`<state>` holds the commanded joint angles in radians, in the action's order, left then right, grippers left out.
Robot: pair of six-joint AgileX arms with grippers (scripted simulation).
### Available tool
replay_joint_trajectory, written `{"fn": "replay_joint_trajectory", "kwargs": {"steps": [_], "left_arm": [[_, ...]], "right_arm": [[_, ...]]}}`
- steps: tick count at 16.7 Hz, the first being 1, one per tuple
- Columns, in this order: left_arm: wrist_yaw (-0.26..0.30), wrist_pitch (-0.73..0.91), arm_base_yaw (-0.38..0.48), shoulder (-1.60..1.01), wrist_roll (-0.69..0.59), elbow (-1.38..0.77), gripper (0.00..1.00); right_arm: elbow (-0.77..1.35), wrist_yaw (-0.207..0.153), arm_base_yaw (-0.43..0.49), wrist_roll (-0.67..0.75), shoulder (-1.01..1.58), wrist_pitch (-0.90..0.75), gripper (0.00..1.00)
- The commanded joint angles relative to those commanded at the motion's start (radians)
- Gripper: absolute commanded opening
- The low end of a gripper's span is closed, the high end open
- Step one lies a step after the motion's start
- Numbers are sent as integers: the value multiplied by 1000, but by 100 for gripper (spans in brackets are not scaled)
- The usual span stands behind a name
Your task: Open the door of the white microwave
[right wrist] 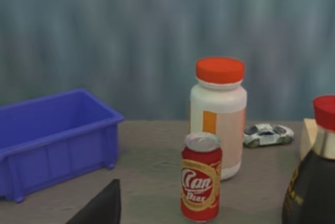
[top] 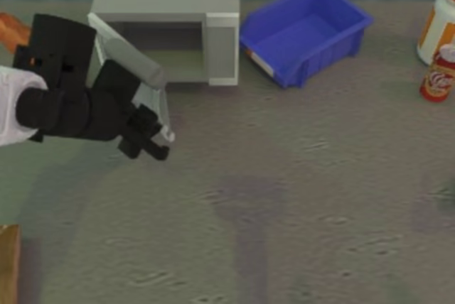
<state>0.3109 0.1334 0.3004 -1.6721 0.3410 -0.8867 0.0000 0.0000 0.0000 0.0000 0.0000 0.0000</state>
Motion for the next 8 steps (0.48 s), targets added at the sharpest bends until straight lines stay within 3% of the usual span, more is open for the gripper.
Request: {"fn": "replay_joint_trajectory", "kwargs": {"steps": [8], "left_arm": [[31,14,-16,5,39,2,0]], "right_arm": [[0,0,0,0,0,0,100]]}}
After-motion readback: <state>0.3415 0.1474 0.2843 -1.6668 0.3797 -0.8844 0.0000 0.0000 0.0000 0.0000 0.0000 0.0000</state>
